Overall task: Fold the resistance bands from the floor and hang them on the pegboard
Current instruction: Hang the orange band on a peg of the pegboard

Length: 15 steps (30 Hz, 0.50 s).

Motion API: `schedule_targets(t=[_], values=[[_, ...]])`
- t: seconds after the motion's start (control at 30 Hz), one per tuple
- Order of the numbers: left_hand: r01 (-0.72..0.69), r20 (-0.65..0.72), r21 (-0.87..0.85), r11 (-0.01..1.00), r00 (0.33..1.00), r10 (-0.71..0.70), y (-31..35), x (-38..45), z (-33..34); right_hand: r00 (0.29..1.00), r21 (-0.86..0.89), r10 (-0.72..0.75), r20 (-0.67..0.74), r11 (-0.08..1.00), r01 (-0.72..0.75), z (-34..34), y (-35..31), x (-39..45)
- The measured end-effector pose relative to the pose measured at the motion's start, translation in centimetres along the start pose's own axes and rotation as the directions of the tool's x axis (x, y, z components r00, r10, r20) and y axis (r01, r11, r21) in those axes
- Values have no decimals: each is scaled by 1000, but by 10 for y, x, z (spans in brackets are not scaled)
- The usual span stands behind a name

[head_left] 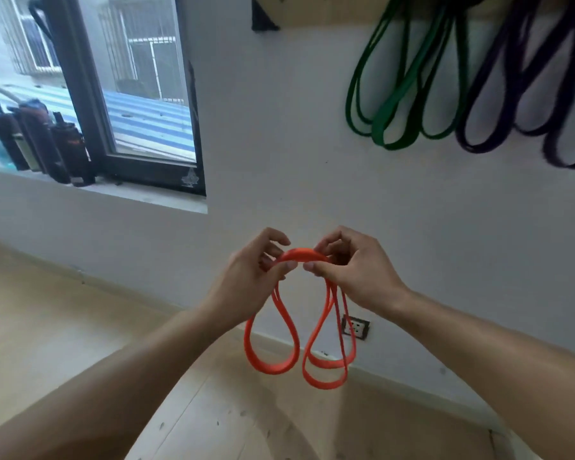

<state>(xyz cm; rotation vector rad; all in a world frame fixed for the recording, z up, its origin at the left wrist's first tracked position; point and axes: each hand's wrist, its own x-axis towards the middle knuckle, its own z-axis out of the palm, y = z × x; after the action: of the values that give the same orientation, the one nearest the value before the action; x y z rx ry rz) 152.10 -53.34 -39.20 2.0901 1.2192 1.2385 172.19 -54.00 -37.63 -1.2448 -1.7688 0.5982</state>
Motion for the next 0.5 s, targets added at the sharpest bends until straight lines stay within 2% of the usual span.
schedule_targets(t=[0.13, 0.27, 0.37, 0.5], values=[[-141, -36, 45, 989, 989, 143, 41, 22, -3, 995, -35, -17, -95, 999, 13, -39, -33, 4], [-223, -85, 111, 969, 969, 233, 76, 44, -13, 993, -97, -36, -113, 995, 25, -71, -66, 3], [-297, -97, 197, 934, 942, 321, 106, 58, -23, 987, -147, -67, -144, 988, 46, -94, -91, 4], [-394, -143, 221, 892, 892, 429, 145, 79, -36, 980, -163, -88, -177, 985, 59, -124, -121, 10]])
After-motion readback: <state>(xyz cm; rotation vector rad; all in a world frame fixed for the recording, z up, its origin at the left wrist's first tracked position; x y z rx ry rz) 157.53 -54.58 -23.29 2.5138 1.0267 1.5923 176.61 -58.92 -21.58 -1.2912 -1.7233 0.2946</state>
